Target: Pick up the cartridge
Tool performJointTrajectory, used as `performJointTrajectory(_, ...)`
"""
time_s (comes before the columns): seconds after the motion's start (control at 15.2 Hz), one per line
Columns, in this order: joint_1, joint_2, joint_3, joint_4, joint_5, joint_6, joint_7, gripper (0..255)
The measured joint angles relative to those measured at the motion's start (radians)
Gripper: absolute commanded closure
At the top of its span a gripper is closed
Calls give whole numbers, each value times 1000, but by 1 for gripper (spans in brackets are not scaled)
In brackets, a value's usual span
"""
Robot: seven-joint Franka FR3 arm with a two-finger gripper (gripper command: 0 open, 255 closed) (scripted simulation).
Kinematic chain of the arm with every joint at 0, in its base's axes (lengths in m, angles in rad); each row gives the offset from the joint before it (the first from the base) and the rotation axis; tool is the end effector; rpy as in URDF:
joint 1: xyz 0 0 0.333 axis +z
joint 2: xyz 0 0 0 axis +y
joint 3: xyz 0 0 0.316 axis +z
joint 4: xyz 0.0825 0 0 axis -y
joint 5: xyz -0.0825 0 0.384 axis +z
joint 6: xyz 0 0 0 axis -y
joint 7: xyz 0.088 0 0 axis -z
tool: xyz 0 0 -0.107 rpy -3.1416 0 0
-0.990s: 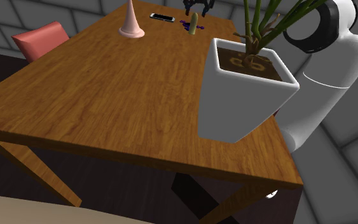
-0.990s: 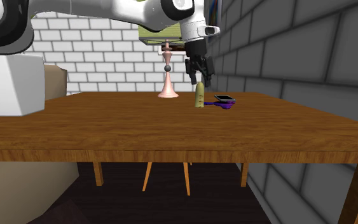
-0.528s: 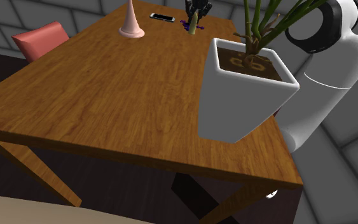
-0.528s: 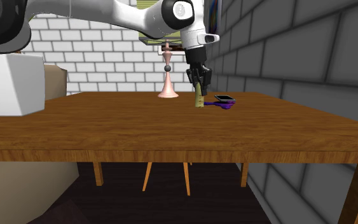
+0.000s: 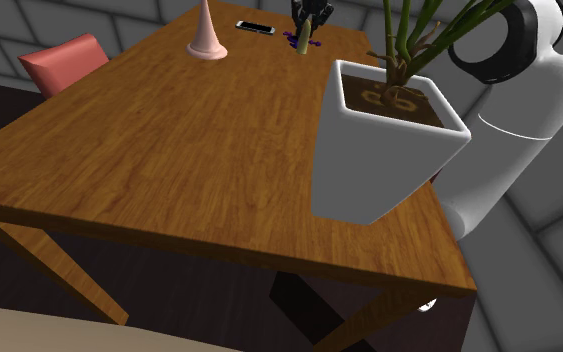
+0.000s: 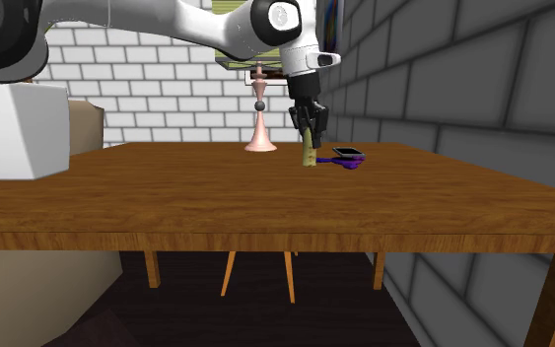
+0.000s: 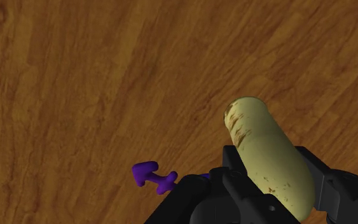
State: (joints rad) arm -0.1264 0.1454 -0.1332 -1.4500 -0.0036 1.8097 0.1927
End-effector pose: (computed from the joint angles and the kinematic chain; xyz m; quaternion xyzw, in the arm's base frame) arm 0.6024 -0.1537 0.6216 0.9693 -0.2210 0.1071 0.0149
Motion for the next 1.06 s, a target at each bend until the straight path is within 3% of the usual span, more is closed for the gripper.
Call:
performJointTrajectory(0.4, -3, 19, -1, 91, 4, -73, -5, 255)
performJointTrajectory(1.06, -13, 100, -3, 343, 17, -244, -11, 255)
